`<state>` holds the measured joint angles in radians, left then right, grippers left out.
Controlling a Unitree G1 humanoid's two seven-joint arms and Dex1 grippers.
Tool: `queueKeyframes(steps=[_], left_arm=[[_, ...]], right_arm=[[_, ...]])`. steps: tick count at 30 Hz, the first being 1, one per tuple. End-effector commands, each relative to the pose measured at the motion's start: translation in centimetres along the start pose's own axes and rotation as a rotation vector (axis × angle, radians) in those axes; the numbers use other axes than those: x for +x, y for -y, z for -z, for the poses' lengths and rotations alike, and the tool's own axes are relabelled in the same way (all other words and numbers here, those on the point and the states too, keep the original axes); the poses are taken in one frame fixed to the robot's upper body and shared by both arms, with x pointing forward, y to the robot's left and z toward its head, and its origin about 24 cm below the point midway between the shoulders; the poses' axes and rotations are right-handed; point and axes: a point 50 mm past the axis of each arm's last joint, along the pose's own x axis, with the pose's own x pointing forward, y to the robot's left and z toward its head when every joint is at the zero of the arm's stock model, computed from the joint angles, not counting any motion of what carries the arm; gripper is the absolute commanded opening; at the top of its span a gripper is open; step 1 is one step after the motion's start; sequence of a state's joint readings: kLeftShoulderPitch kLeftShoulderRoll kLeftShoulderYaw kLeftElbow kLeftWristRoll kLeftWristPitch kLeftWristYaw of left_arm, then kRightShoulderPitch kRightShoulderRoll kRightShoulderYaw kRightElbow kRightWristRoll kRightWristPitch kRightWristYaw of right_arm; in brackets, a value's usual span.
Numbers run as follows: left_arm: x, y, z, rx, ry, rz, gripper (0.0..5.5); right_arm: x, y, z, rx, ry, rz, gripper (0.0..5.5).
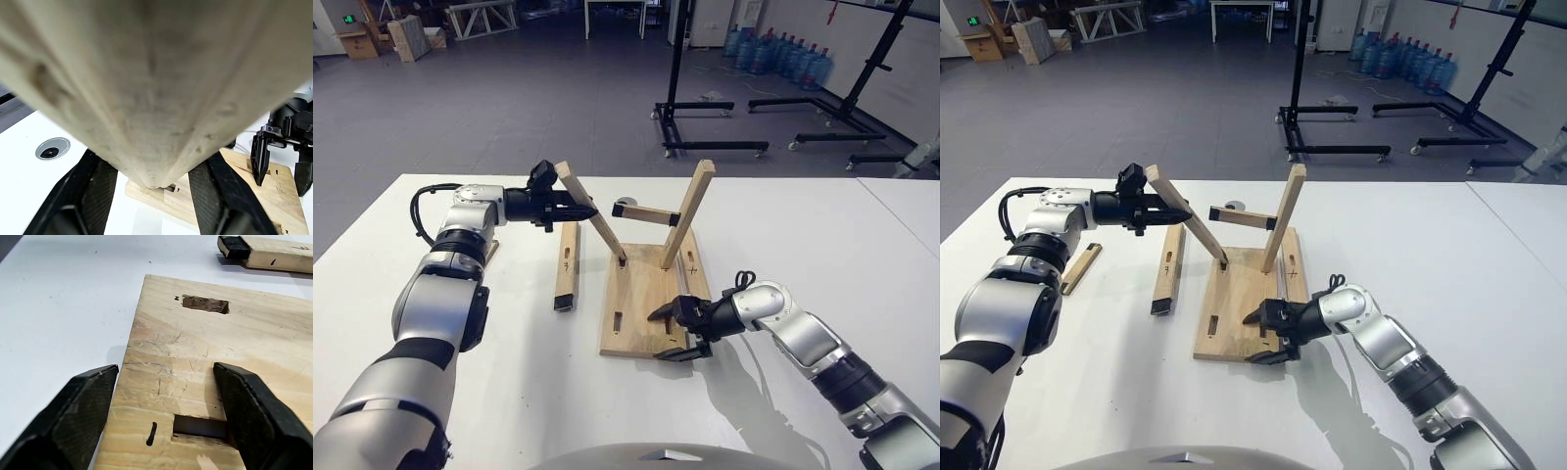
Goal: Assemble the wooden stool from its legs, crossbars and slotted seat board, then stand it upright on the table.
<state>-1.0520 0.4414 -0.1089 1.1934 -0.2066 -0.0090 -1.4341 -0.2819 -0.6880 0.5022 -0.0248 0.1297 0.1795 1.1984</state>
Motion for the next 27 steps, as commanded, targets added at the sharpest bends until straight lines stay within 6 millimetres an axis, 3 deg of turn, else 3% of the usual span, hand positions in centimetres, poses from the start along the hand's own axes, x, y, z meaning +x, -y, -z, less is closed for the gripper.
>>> queueKeyframes(steps=[1,10,16,21,27], left_arm=[[0.0,1.4,4.7,-0.132,-0.251,0.12,2.01],[0.2,2.5,4.8,-0.098,-0.359,0.276,2.01],[-0.3,2.8,5.6,-0.172,-0.39,0.281,2.01],[-0.8,2.9,6.7,-0.235,-0.401,0.262,2.01],[0.0,3.2,8.0,-0.341,-0.402,0.242,2.01]], right_arm=[[-0.7,-1.9,4.0,0.011,-0.253,-0.101,3.57],[-2.1,-2.1,4.6,-0.208,-0.355,-0.174,3.57],[-0.2,-2.3,9.1,-0.199,-0.38,-0.215,3.57],[0.9,-3.8,12.3,-0.189,-0.419,-0.242,3.57],[1.1,-5.5,13.9,-0.209,-0.426,-0.294,3.57]])
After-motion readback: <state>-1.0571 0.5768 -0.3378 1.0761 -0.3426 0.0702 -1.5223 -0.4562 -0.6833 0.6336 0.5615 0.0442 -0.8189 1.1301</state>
